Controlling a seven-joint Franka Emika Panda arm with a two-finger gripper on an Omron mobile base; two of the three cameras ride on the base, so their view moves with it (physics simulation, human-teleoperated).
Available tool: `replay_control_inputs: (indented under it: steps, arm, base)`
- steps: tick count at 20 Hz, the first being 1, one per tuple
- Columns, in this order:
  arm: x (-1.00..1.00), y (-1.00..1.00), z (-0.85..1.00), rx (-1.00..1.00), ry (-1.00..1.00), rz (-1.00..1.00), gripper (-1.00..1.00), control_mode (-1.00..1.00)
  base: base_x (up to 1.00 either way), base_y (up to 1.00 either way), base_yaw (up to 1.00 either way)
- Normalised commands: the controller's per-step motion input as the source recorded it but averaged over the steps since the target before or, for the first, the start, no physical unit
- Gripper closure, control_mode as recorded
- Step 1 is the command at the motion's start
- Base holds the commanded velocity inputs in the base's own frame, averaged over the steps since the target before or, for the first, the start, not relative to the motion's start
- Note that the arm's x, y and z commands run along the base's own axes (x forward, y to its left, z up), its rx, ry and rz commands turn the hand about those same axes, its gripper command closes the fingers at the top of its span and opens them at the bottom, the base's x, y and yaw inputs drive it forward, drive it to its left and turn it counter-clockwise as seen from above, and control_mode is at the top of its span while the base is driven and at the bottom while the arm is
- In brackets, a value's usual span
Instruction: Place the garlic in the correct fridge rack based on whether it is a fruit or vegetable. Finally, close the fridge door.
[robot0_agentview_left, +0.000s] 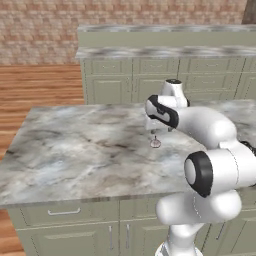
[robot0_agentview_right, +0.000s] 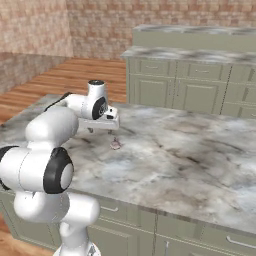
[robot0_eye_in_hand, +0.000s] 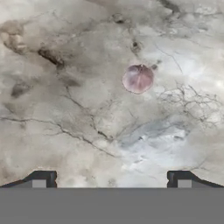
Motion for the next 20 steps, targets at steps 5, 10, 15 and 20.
replay_control_inputs:
  steps: [5, 10, 15, 20]
  arm:
    - [0.23, -0.41, -0.63, 0.00, 0.09, -0.04, -1.00, -1.00]
    - [0.31, -0.02, -0.44, -0.02, 0.02, -0.01, -1.00, -1.00]
    - [0.46, 0.01, -0.39, -0.01, 0.05, 0.00, -1.00, -1.00]
    - [0.39, 0.00, -0.50, -0.01, 0.01, 0.00, -1.00, -1.00]
  base:
    - [0.00, 0.00, 0.00]
    - [0.00, 0.00, 0.00]
    - [0.00, 0.00, 0.00]
    - [0.00, 0.00, 0.00]
